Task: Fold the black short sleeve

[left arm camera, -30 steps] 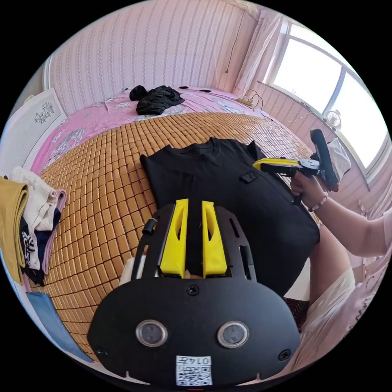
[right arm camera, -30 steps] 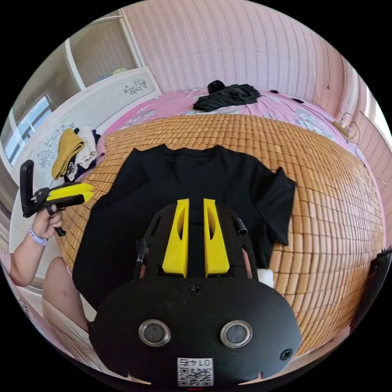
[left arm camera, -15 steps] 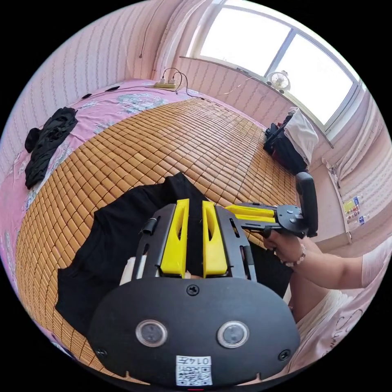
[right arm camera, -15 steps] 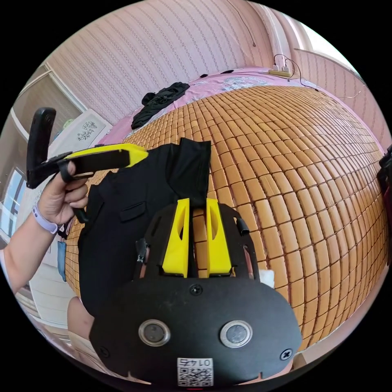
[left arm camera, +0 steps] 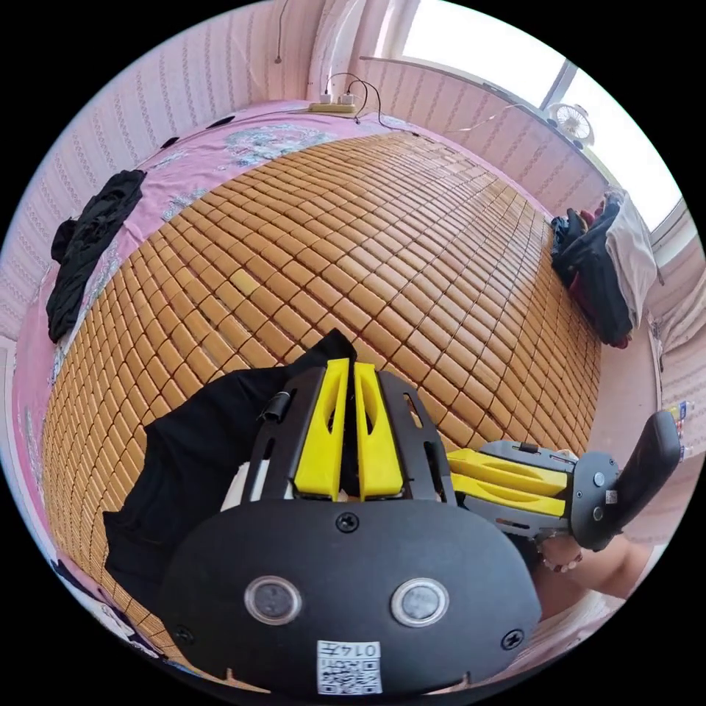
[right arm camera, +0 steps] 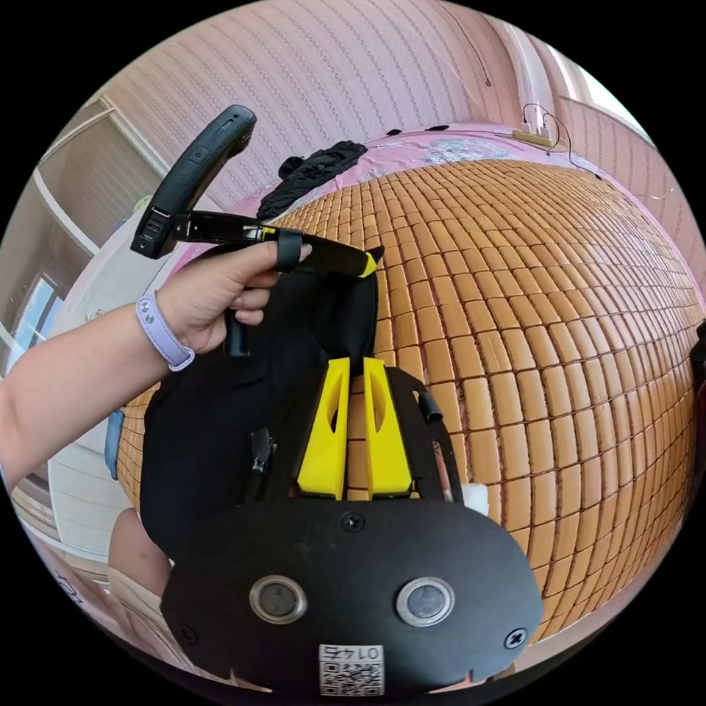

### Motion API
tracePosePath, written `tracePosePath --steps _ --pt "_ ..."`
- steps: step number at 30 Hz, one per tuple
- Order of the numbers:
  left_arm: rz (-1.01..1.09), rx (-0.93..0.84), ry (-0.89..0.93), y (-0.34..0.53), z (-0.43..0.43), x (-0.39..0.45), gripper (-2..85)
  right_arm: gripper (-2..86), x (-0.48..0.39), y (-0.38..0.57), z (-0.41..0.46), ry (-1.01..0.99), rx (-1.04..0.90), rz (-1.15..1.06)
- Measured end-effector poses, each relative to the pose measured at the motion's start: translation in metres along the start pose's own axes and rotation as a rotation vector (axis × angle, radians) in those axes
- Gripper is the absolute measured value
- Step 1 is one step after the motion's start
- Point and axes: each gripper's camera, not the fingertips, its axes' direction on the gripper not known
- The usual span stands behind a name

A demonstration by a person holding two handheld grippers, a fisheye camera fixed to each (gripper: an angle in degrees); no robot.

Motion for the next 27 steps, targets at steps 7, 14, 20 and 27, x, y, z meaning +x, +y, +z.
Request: tracePosePath --steps 7,14,20,27 --pt "-0.177 0.244 0.006 0.137 -0.093 -0.056 5.5 2.6 -0.040 0.026 -0.062 -0.114 0.116 -0.208" --pt "-0.428 0.248 -0.081 0.246 -0.135 -0.133 6.5 5.0 -0.052 -0.006 -0.039 -0.102 0.021 -0.243" --pt "-0.549 0.250 -0.197 0.285 -0.157 -0.201 9.1 9.6 -0.057 -0.094 0.023 -0.070 -0.053 -0.191" --pt "-0.627 0.213 -0.123 0.283 -0.139 -0.252 11.2 6.0 -0.055 -0.148 0.066 -0.070 -0.128 -0.081"
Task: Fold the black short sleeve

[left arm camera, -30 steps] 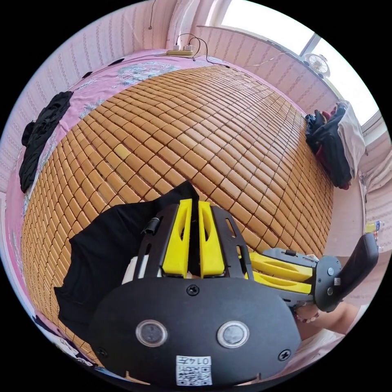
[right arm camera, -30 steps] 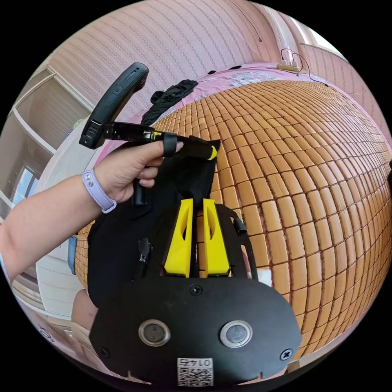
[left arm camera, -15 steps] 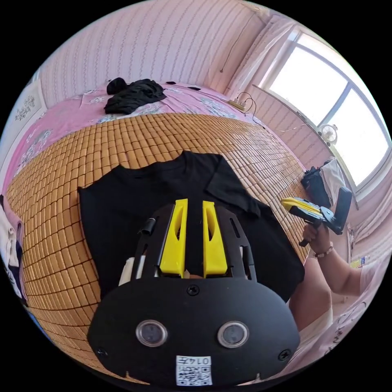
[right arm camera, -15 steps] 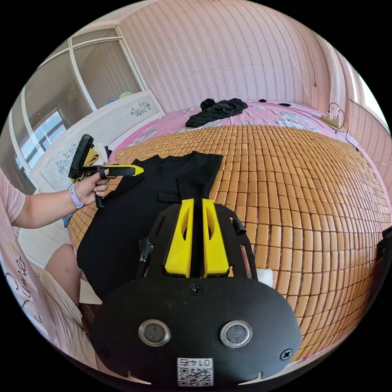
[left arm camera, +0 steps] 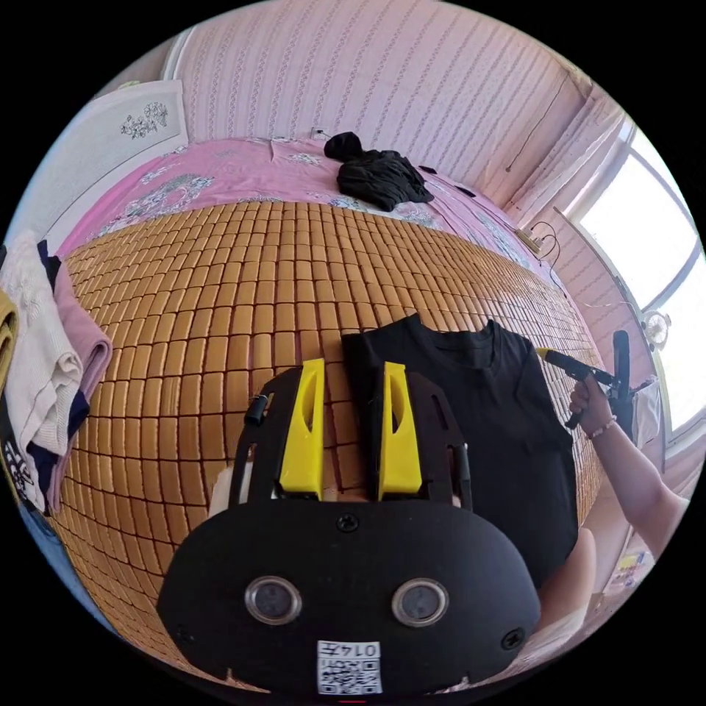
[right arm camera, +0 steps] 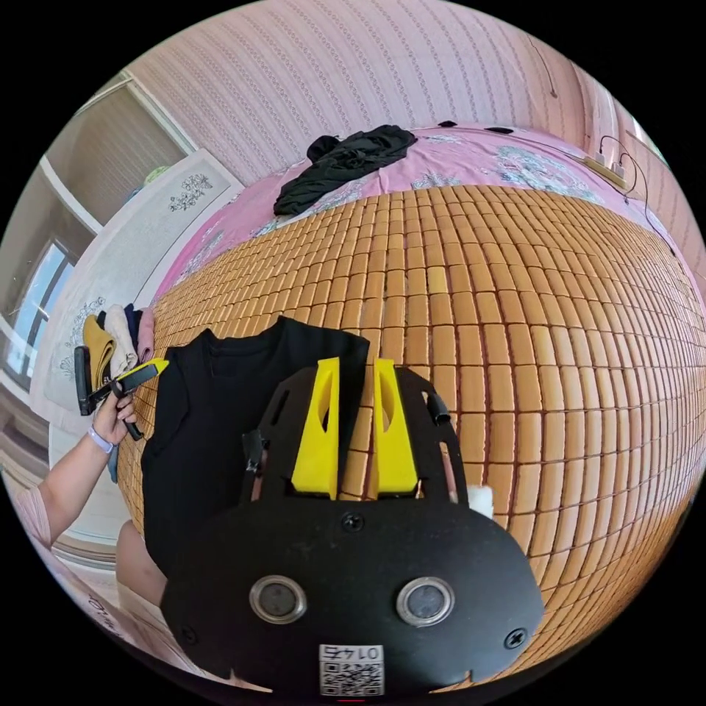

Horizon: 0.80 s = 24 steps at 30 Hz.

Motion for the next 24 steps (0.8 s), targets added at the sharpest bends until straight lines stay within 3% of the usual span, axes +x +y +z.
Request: tracePosePath --steps 6,16,24 --pt "-0.010 -0.062 0.046 -0.019 0.012 -0.022 0.2 0.2 -0.003 -0.023 0.003 0.005 -0.048 -0.005" --pt "0.084 0.162 0.129 -0.030 -0.069 -0.019 -1.0 -0.5 -0.021 -0.047 -0.079 -0.108 0.139 -0.054" --pt "0.308 0.139 0.192 0.071 -0.155 -0.006 -0.7 -0.5 -0.035 0.064 -0.167 -0.346 0.066 -0.199"
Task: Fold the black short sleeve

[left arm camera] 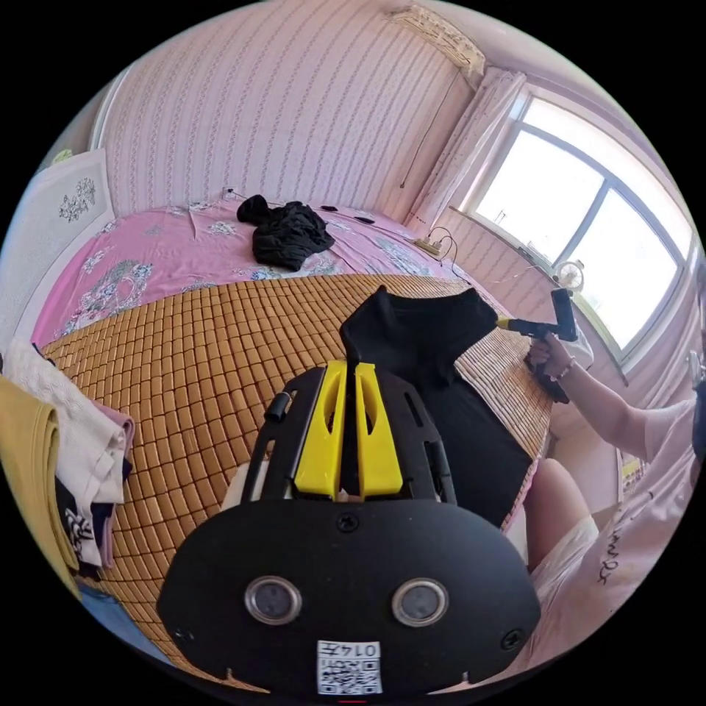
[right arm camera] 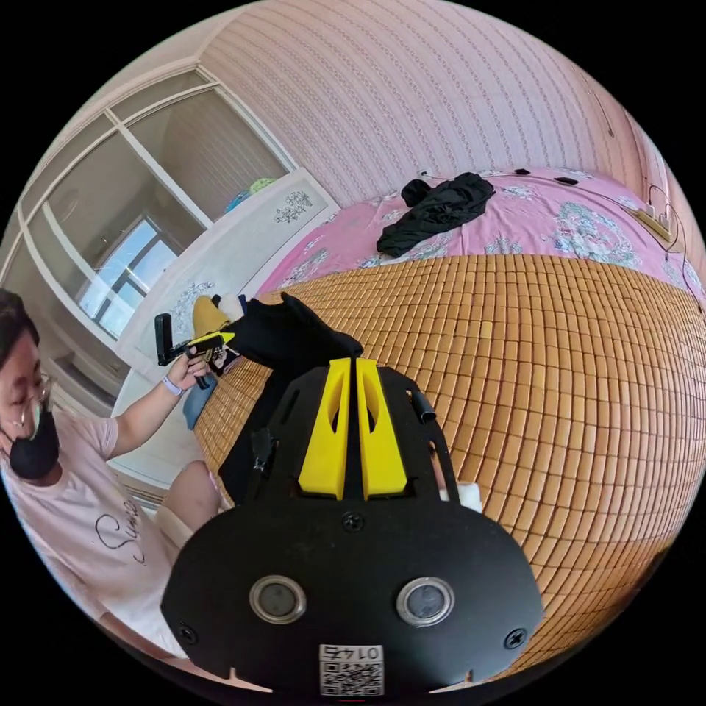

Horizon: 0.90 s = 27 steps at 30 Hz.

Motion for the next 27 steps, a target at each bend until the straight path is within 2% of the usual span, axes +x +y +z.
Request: tracePosePath --steps 2,6,9,11,16,19,21,24,26,27 --pt "0.009 -0.007 0.025 0.034 -0.018 0.012 -0.4 -0.5 -0.013 0.039 -0.011 -0.049 -0.039 -0.006" --pt "-0.171 -0.092 0.178 0.142 -0.021 0.025 2.3 -0.3 -0.015 0.143 0.015 -0.055 -0.237 0.096" --pt "-0.365 -0.236 0.149 0.210 -0.008 0.025 4.2 -0.2 0.001 0.200 0.049 0.053 -0.412 0.257" --pt "-0.433 -0.281 0.137 0.230 -0.011 0.027 4.1 -0.2 -0.001 0.211 0.053 0.112 -0.415 0.283" --pt "-0.278 -0.332 -0.111 0.222 -0.034 0.046 3.6 0.2 -0.031 0.198 0.061 0.100 -0.295 0.230" --pt "-0.215 -0.267 -0.048 0.208 -0.027 0.065 2.7 0.9 -0.057 0.174 0.090 0.168 -0.288 0.151" --pt "-0.159 -0.269 -0.023 0.201 -0.009 0.083 3.2 3.4 -0.074 0.159 0.121 0.339 -0.305 0.106" --pt "-0.098 -0.277 -0.023 0.198 0.026 0.108 3.7 7.3 -0.074 0.159 0.156 0.436 -0.326 0.148" --pt "-0.072 -0.292 -0.014 0.200 0.045 0.118 3.7 6.3 -0.067 0.163 0.174 0.450 -0.368 0.190" --pt "-0.062 -0.328 -0.026 0.204 0.057 0.122 3.5 3.1 -0.063 0.166 0.180 0.468 -0.383 0.211"
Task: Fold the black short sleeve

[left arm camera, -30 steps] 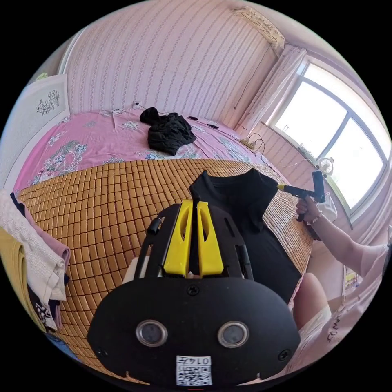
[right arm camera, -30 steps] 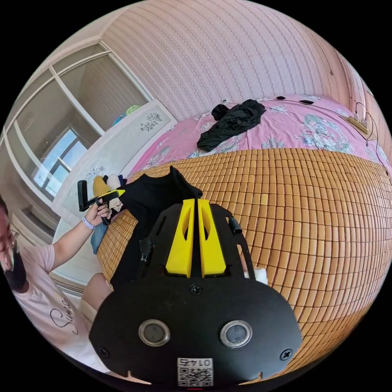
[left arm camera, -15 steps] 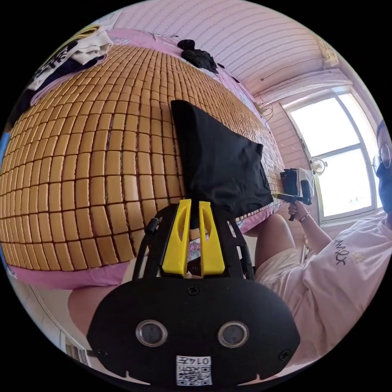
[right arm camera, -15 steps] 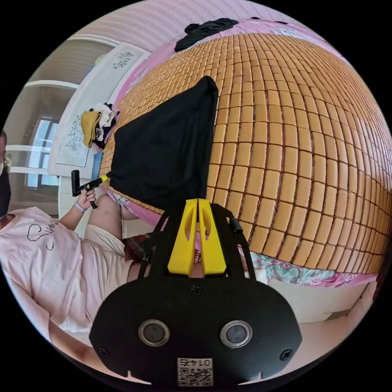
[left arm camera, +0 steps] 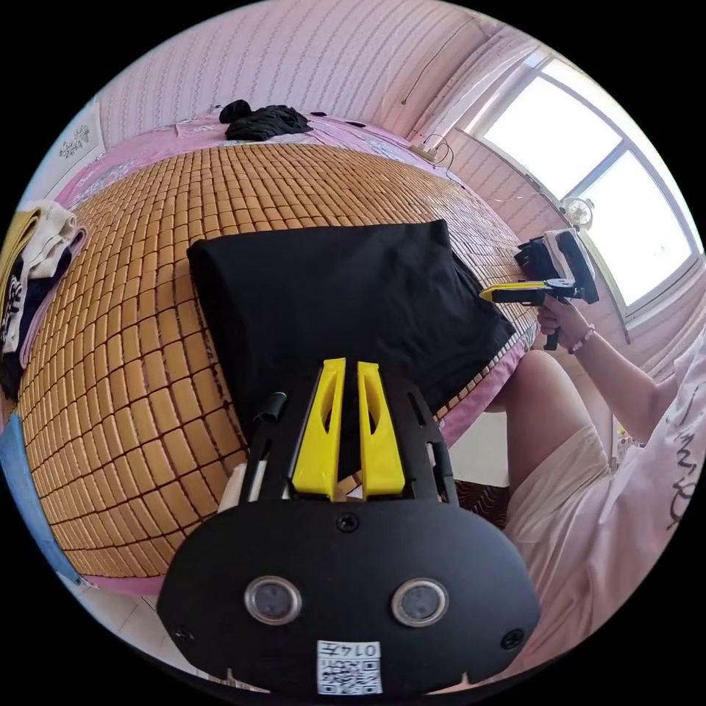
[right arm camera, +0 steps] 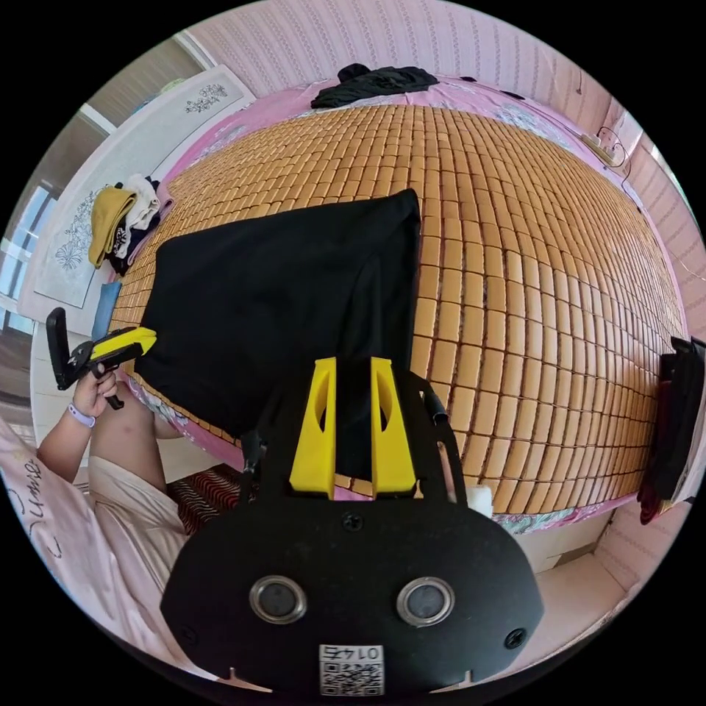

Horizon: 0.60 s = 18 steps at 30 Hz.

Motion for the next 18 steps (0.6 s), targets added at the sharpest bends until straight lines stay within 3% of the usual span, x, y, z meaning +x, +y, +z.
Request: tracePosePath --steps 7,14,18 --pt "-0.013 -0.004 -0.005 0.016 0.014 0.006 -0.3 -0.5 -0.001 0.025 -0.017 -0.113 0.129 0.085" --pt "-0.028 -0.022 -0.019 0.026 0.018 0.014 -0.7 -0.3 -0.018 0.018 0.024 -0.051 0.015 0.095" --pt "0.130 0.048 -0.033 0.023 0.010 0.053 -0.9 -0.2 -0.085 -0.016 0.018 0.013 0.051 -0.174"
